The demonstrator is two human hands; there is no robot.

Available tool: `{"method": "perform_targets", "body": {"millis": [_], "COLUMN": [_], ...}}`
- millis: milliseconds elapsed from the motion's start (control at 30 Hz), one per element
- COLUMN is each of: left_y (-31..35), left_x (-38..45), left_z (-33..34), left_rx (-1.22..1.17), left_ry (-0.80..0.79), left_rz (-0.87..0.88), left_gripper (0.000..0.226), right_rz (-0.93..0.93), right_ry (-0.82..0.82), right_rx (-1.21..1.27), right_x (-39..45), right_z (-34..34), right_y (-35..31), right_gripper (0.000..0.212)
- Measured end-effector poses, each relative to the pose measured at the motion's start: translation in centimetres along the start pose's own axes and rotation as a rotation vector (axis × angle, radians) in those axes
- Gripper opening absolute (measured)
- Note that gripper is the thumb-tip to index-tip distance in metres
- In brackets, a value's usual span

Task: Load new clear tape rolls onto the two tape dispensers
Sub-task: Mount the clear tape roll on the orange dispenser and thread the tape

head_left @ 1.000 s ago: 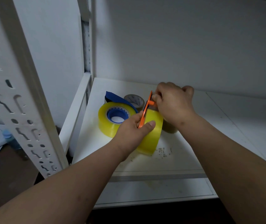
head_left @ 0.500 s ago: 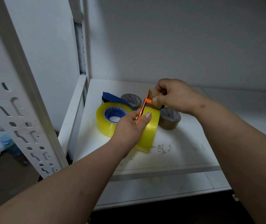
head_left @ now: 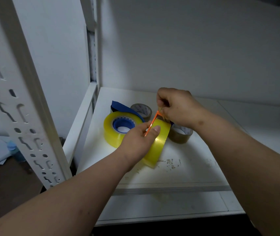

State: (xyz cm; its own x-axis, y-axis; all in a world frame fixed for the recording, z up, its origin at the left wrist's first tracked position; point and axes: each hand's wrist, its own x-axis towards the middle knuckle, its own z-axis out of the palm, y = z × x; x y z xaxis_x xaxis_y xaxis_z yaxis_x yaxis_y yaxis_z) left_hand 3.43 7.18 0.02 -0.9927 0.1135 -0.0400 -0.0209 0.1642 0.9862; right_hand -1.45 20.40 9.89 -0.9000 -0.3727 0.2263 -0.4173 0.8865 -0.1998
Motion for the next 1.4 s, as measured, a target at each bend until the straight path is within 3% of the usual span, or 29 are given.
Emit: {"method": "perform_targets", "body": {"millis": [233, 367, 567, 800, 933, 1100, 1400], "left_y": [-0.1, -0.2, -0.1, 0.3, 0.5, 0.9, 0.5], "left_x": [0.1, 0.3, 0.4, 0.4, 0.5, 0.5, 0.8], "left_z": [0.3, 0.5, 0.8, 1.3, 1.5, 1.8, 0.7], "left_rx": [-0.001, 0.010, 0.034, 0.052, 0.084, 0.130, 0.025], "left_ry": [0.017, 0.024, 0.028, 0.064, 0.064, 0.042, -0.015], "left_rz": [-0.019, -0.006, -0.006, -0.017, -0.011, 0.005, -0.013], "left_gripper": [0.050, 0.049, 0.048, 0.045, 0.049, 0.052, 0.048], "right_rz": [-0.020, -0.072, -0.102, -0.009, 0.028, 0.034, -0.147], "right_ry": [-0.010, 0.019, 0.039, -0.112, -0.168, -0.138, 0.031], "right_rx": [-0.109, -0.183, -0.213, -0.090, -0.191, -0.276, -0.370], "right_x": [0.8, 1.0, 0.8, 0.5, 0.8, 1.1, 1.3], "right_z": [0.0, 0.2, 0.7, -1.0, -1.0, -1.0, 1.0], "right_y": [1.7, 2.9, 4.0, 3.6, 3.7, 3.5, 4.1], "right_gripper": [0.019, 0.003, 0.016, 0.012, 0.027, 0.026, 0.021]}}
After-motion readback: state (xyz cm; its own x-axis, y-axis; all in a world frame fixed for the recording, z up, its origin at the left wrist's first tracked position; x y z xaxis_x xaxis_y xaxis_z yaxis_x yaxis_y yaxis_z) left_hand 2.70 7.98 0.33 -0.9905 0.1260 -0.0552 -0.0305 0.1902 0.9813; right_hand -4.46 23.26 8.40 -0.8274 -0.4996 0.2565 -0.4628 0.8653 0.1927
